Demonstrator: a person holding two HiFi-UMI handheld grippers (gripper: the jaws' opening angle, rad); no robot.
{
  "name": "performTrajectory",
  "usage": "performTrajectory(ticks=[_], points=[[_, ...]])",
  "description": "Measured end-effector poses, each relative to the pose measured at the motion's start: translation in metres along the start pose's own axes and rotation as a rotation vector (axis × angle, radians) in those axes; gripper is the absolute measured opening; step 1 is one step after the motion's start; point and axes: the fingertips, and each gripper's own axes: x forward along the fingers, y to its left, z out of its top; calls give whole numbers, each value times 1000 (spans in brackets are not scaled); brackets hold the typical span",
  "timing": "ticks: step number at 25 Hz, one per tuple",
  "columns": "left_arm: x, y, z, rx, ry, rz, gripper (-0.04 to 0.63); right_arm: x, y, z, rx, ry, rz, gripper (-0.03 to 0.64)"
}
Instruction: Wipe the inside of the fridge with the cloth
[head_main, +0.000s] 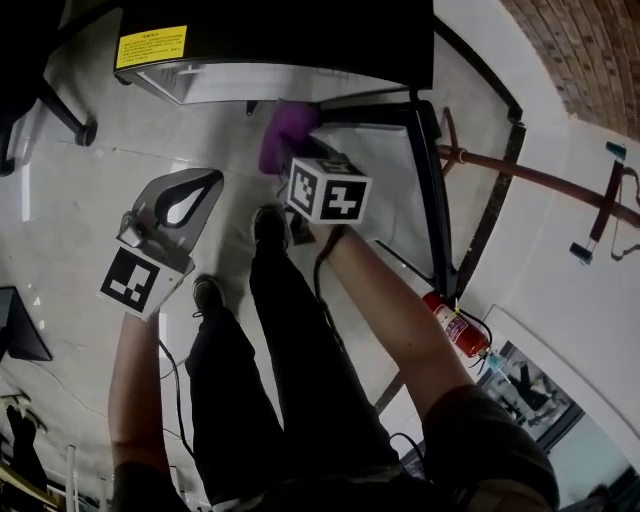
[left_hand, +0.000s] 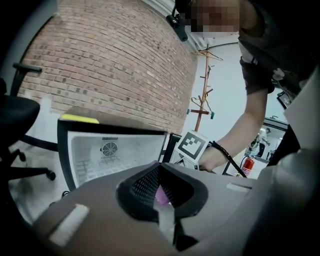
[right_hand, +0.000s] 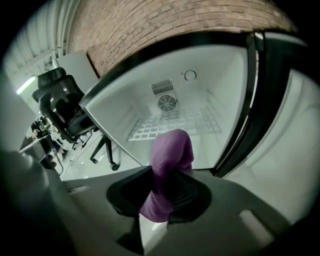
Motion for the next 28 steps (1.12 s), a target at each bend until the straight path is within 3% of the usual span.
performTrajectory(ticks=[5, 10, 16, 23, 28], points=[[-29, -10, 60, -33, 2, 64, 17, -64, 27, 22, 20, 11, 22, 77], [-50, -43, 122, -45, -19, 65, 17, -132, 58, 46, 43, -7, 41, 77], [-81, -67, 183, -74, -87, 92, 17, -200, 93, 83, -1, -95, 35, 77], [-155, -104, 230, -91, -73, 37, 17, -271, 153, 78, 55, -154, -21, 77], [-192, -130, 254, -40, -91, -57, 17, -352, 191, 95, 107, -316, -40, 77]])
